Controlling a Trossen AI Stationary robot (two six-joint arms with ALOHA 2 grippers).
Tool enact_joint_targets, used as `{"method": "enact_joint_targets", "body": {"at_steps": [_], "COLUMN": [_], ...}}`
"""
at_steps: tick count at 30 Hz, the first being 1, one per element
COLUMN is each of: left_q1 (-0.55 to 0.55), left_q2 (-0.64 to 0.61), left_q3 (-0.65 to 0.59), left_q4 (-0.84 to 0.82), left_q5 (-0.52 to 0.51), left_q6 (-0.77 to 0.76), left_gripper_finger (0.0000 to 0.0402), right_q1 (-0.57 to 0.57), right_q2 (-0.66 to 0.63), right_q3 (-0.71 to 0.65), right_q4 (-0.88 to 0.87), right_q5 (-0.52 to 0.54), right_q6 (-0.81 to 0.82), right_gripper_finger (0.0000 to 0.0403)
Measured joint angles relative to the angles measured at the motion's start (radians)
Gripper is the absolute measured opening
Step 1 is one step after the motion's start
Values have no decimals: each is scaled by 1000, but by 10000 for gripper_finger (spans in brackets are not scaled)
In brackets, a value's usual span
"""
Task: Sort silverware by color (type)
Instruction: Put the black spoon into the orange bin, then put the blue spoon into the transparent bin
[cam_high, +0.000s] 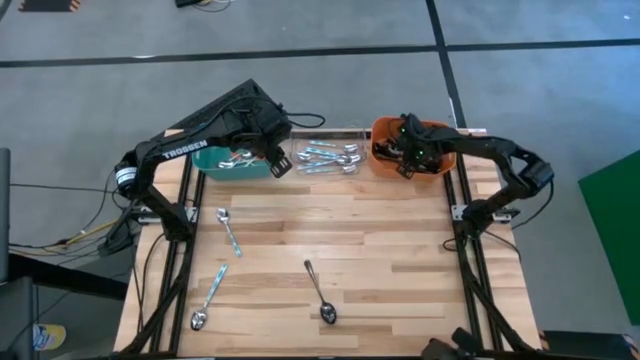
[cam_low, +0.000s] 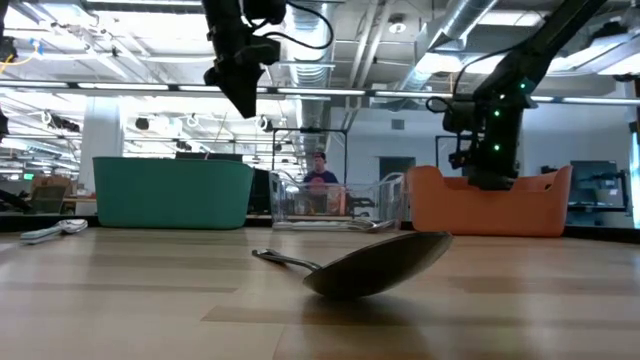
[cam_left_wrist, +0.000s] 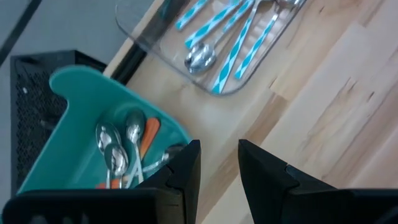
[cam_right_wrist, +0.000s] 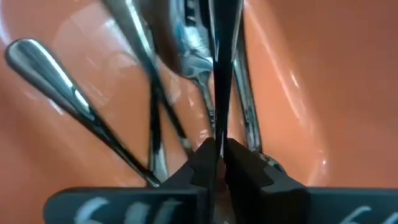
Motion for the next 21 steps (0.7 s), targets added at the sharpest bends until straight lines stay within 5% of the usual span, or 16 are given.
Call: {"method": "enact_joint_targets", "body": {"at_steps": [21], "left_q1": [-26], "left_q2": [0], "left_q3": [-3], "left_q4": [-320], "left_q5": [-40], "left_q6": [-236], "left_gripper_finger": [96], "right_q1": [16], "right_q2": [-32], "right_q3": [117], "right_q4": [14], "right_q5": [39], "right_q6": [12], "right_gripper_finger": [64]}}
